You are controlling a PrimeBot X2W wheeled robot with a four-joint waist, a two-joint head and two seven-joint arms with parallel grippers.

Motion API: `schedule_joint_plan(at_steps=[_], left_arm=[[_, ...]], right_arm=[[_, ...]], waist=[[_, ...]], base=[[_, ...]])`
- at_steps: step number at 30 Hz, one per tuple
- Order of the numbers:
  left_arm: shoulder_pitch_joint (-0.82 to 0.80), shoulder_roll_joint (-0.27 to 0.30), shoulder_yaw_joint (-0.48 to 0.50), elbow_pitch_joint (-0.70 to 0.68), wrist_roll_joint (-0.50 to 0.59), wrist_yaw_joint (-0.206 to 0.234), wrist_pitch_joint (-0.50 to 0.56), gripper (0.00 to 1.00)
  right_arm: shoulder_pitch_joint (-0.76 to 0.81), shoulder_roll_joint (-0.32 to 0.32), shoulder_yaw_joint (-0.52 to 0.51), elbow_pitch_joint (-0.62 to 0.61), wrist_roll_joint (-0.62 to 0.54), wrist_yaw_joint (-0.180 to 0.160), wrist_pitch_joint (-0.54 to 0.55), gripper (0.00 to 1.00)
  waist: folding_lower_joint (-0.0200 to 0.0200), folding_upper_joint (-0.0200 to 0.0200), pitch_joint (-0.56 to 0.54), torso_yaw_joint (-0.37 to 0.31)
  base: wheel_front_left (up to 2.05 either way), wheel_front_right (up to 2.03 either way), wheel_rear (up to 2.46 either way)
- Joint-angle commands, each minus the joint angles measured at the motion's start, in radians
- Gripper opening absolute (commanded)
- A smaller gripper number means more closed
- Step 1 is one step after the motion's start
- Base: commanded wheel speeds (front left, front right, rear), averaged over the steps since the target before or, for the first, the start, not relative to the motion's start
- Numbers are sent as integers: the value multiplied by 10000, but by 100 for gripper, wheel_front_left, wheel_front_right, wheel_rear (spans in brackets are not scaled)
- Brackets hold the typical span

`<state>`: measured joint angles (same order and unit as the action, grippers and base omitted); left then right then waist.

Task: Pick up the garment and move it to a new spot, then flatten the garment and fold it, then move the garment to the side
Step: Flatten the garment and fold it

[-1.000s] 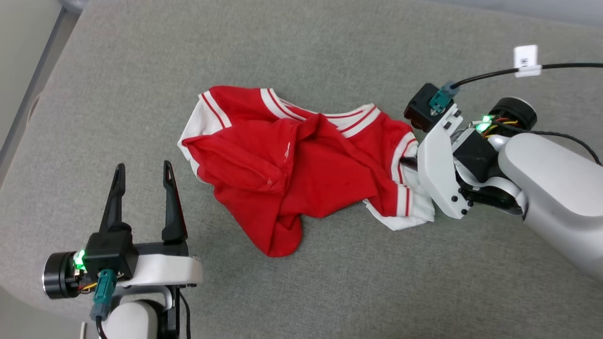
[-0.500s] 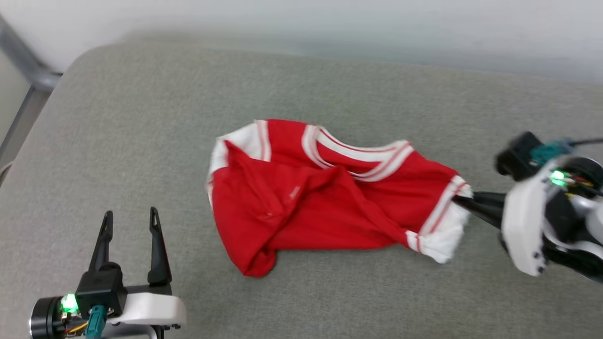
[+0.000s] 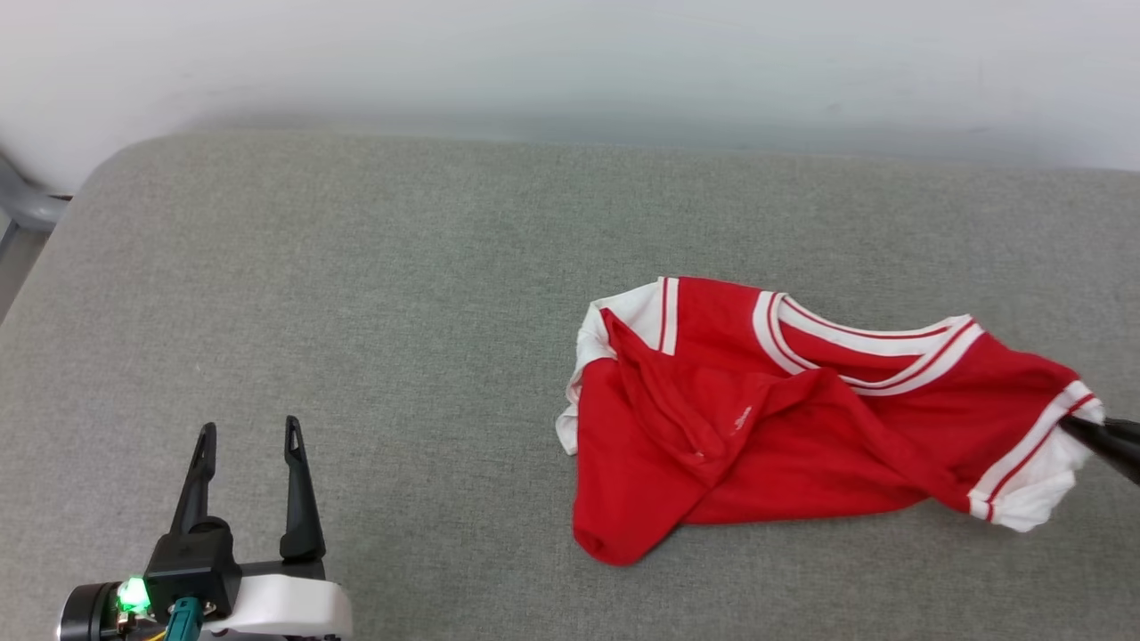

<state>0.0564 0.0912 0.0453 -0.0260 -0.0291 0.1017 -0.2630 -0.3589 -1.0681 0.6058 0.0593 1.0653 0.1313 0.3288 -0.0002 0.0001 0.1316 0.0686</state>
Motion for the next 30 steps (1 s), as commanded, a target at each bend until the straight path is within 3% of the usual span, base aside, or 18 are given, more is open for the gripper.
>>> schedule_joint_plan(at_steps=[1, 4, 10, 11, 20, 26, 27, 28, 29, 30], left_arm=[[-50, -8, -11, -20, 71, -49, -24, 100], [-289, -24, -81, -4, 84, -124, -24, 100], [-677, -107, -257, 48, 86, -197, -24, 100], [-677, -107, -257, 48, 86, -197, -24, 100], [-1268, -212, -361, 135, 6, -251, -24, 100], [-1403, -240, -255, 189, -12, -272, -24, 100], [-1382, -244, -207, 216, 3, -254, -24, 100], [-1382, -244, -207, 216, 3, -254, -24, 100], [-1336, -244, -179, 228, 13, -245, -24, 100], [-1279, -244, -152, 253, 28, -235, -24, 100]], right_arm=[[294, 131, -367, 79, -195, -11, 84, 0], [459, 662, -1277, 283, -685, -11, 571, 0], [-610, 2025, -1773, 681, -1849, -10, 1864, 0], [-610, 2025, -1773, 681, -1849, -10, 1864, 0], [-2758, 4149, -1064, 2913, -3557, -10, 2774, 0], [-3278, 4762, -288, 4587, -3988, -10, 2594, 0], [-3402, 4826, -300, 4842, -3838, -10, 2216, 41], [-3402, 4826, -300, 4842, -3838, -10, 2216, 41], [-3449, 4811, -263, 4865, -3822, -10, 2022, 100], [-3493, 4748, -238, 4799, -3799, -10, 1760, 100]], waist=[[2, -1, 98, 77], [2, -1, 381, 322], [2, -1, 1008, 738], [2, -1, 1008, 738], [2, -1, 1819, 1268], [2, -1, 1950, 1325], [2, -1, 1879, 1274], [2, -1, 1879, 1274], [2, -1, 1822, 1233], [2, -1, 1751, 1188]], base=[[0, 0, 0], [0, 0, 0], [0, 0, 0], [0, 0, 0], [0, 0, 0], [0, 0, 0], [0, 0, 0], [0, 0, 0], [0, 0, 0], [0, 0, 0]])
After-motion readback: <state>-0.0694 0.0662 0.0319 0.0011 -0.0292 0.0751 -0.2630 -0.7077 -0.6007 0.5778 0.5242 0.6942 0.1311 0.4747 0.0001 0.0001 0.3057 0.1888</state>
